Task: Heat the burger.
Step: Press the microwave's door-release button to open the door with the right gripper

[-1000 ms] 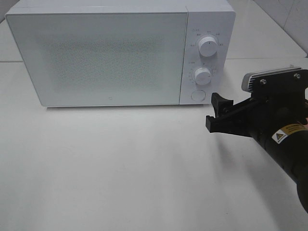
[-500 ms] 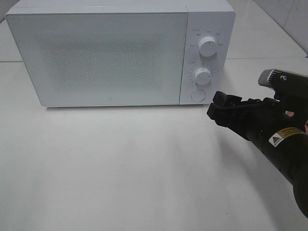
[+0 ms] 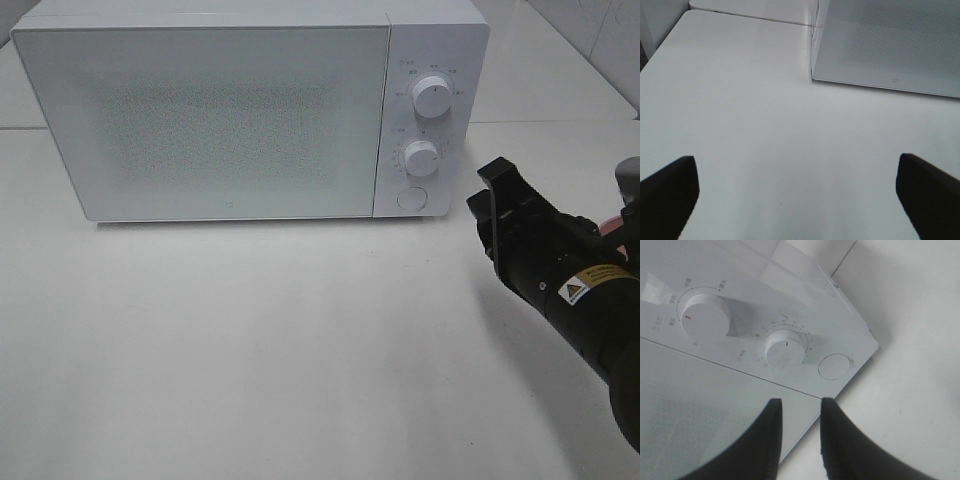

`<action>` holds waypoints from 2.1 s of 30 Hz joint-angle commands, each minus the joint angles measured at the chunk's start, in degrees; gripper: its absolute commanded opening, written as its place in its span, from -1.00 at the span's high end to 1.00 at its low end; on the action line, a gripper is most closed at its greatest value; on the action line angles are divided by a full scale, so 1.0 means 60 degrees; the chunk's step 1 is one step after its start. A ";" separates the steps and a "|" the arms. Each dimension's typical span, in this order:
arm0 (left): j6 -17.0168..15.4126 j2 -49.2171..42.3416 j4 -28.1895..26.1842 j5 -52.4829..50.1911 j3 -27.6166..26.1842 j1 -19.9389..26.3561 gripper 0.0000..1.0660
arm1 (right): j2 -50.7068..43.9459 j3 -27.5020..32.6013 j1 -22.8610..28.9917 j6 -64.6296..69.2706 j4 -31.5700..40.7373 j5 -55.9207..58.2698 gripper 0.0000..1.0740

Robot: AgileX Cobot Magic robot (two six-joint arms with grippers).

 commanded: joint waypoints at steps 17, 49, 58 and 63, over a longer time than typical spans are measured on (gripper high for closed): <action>0.0038 0.0000 -0.0019 -0.0038 0.0000 -0.0048 -0.92 | -0.0019 -0.0115 0.0010 0.3906 0.0029 0.0583 1.00; 0.0038 0.0000 -0.0019 -0.0038 0.0000 -0.0048 -0.92 | 0.2473 -0.2750 -0.0057 0.3934 0.1451 0.1318 1.00; 0.0038 0.0000 -0.0019 -0.0038 0.0000 -0.0048 -0.92 | 0.3084 -0.3657 -0.0239 0.3887 0.1604 0.1748 1.00; 0.0038 0.0000 -0.0019 -0.0038 0.0000 -0.0048 -0.92 | 0.3323 -0.4125 -0.0497 0.3610 0.1451 0.1986 1.00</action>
